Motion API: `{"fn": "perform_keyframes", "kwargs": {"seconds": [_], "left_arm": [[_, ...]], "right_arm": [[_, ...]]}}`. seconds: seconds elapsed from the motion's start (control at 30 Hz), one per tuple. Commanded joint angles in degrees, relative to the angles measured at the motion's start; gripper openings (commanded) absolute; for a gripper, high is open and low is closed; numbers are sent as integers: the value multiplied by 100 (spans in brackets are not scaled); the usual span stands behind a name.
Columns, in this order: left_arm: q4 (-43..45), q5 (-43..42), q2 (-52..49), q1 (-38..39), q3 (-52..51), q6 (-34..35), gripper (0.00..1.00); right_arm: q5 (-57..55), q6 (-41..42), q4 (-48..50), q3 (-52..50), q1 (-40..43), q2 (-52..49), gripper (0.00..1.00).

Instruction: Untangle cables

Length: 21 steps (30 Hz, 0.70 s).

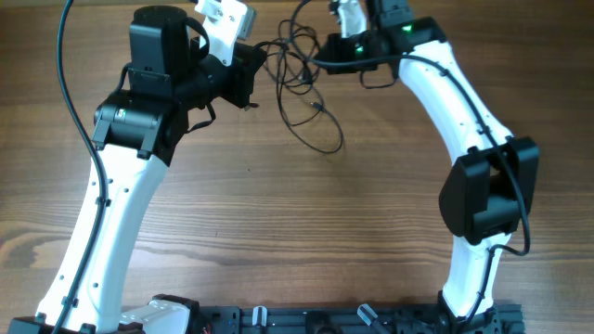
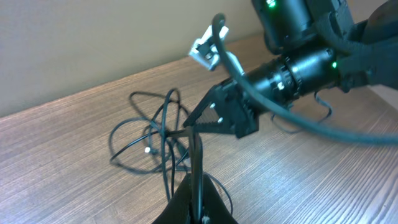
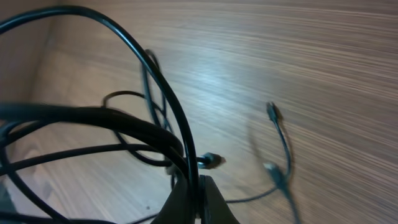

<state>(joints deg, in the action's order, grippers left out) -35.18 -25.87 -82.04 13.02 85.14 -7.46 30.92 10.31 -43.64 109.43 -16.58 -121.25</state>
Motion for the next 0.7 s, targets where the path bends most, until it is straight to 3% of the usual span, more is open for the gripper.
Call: {"fn": "perform_keyframes", "kwargs": {"seconds": [0.0,0.27,0.67], "left_arm": [[31,50,184,-20,114,-116,4],[63,839,179,-170,114,-111,4],[74,756,181,-1663,114,68,4]], "right_arm": [[-157,33,-74,72,87,-98,5],[-953,540,-173,72,470,-98,5],[-1320,470,-772,72,1493,-98,5]]}}
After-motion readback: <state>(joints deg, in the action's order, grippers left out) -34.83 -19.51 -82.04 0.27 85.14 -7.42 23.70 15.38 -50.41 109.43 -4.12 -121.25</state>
